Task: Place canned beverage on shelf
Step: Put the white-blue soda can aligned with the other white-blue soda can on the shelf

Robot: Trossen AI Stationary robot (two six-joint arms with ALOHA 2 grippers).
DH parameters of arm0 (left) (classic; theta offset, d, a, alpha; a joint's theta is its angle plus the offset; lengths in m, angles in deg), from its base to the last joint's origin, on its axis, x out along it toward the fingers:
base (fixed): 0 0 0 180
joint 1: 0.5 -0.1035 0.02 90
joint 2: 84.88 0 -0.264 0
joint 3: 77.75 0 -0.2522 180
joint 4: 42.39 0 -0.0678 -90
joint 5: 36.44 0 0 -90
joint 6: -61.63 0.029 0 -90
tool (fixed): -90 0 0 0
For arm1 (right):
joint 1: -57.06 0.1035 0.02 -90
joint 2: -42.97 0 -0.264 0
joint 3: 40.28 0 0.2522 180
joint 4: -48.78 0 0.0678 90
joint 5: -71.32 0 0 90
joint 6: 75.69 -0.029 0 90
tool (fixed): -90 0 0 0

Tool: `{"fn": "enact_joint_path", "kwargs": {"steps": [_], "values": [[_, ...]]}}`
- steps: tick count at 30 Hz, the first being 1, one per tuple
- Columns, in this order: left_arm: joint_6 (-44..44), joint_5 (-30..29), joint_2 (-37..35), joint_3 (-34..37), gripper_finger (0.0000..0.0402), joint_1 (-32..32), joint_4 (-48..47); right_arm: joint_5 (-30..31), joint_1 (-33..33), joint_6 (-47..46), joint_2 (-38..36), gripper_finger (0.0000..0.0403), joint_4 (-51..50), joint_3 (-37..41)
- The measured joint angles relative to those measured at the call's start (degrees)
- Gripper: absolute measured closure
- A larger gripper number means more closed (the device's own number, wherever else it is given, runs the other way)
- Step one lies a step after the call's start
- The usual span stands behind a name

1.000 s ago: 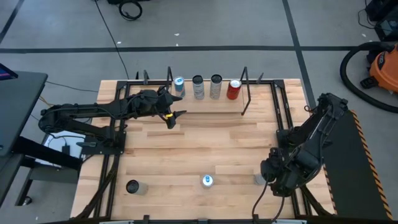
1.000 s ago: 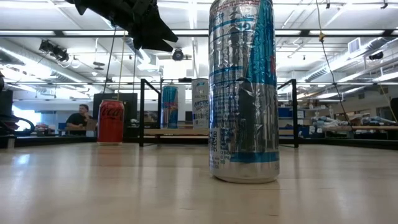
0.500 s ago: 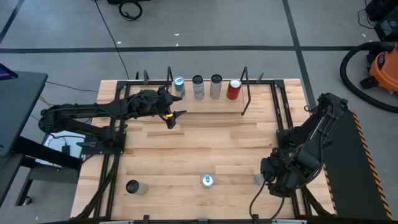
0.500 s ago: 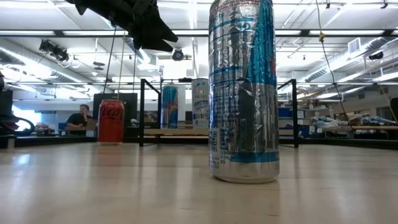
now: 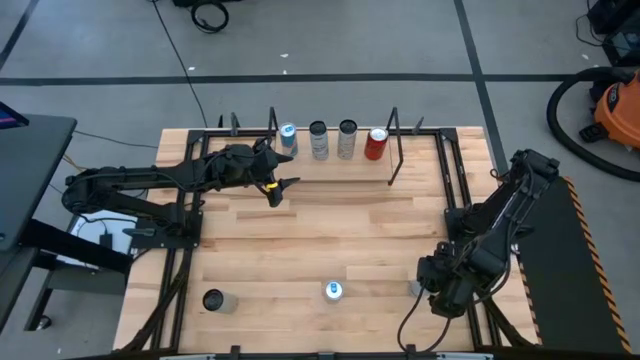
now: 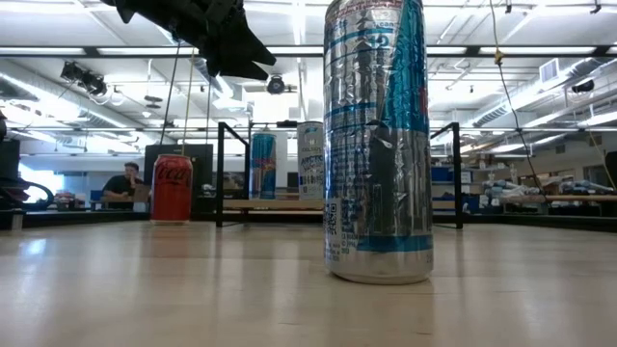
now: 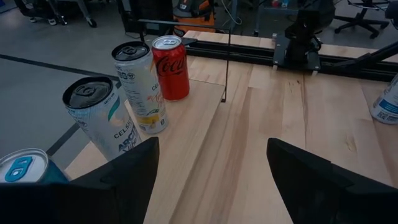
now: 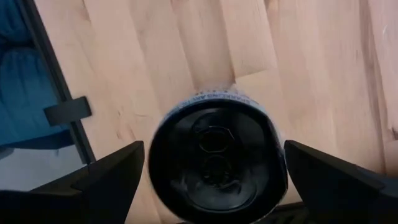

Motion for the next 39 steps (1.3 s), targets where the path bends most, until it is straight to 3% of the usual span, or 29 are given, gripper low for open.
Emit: {"fn": "enact_joint_path", "kwargs": {"steps": [6,15,26,39], "values": [[0.02,-0.01,0.0,0.0,0.0102,0.0,0.01,-1.28,-0.02,-1.43,0.0,0.0041,1.27,2.85],[0.02,-0.01,0.0,0.0,0.0102,-0.01,0.02,-1.31,-0.17,-0.53,-0.02,0.0154,2.64,3.58],[0.0,0.01,0.0,0.0,0.0102,-0.05,0.02,-1.57,-6.03,9.28,-0.63,0.0154,2.25,3.62],[-0.01,0.0,0.0,0.0,0.0102,-0.05,0.04,0.14,-27.34,39.29,-0.9,0.0153,-3.34,-5.39]]}}
